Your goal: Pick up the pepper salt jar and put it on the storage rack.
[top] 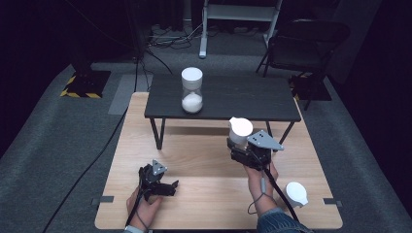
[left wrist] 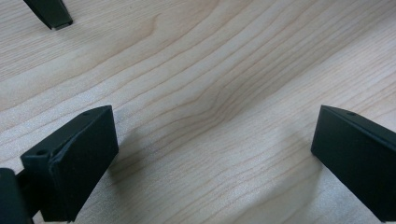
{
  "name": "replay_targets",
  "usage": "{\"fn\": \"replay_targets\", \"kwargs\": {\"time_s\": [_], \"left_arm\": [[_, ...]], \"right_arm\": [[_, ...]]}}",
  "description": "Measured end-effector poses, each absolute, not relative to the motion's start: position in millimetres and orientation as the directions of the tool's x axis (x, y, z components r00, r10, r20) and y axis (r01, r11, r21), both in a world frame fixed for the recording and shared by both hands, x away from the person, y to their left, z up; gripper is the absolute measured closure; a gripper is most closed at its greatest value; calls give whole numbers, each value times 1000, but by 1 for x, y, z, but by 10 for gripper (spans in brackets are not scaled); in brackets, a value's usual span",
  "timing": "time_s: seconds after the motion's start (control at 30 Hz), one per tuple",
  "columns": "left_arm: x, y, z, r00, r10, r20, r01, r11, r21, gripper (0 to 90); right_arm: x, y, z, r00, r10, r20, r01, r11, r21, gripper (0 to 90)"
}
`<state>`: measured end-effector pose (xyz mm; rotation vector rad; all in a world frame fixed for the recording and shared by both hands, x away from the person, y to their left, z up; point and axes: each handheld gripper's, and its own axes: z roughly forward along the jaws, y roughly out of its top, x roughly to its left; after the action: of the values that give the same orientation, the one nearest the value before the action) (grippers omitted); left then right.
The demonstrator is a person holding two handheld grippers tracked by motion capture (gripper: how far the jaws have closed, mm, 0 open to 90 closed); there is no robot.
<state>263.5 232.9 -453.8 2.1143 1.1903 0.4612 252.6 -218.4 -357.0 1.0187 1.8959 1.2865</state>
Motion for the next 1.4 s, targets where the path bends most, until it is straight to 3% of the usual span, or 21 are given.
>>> {"fn": "replay_targets", "kwargs": {"time_s": [0.47, 1.4], "left_arm": [[264, 233, -454, 523, 852, -15, 620, -368, 693, 7], [263, 233, -454, 524, 852, -13, 619, -370, 693, 7]], "right_arm": [[247, -222, -326, -502, 860, -94, 215, 230, 949, 302], [280, -214, -264, -539, 841, -42, 288, 231, 930, 302]]}}
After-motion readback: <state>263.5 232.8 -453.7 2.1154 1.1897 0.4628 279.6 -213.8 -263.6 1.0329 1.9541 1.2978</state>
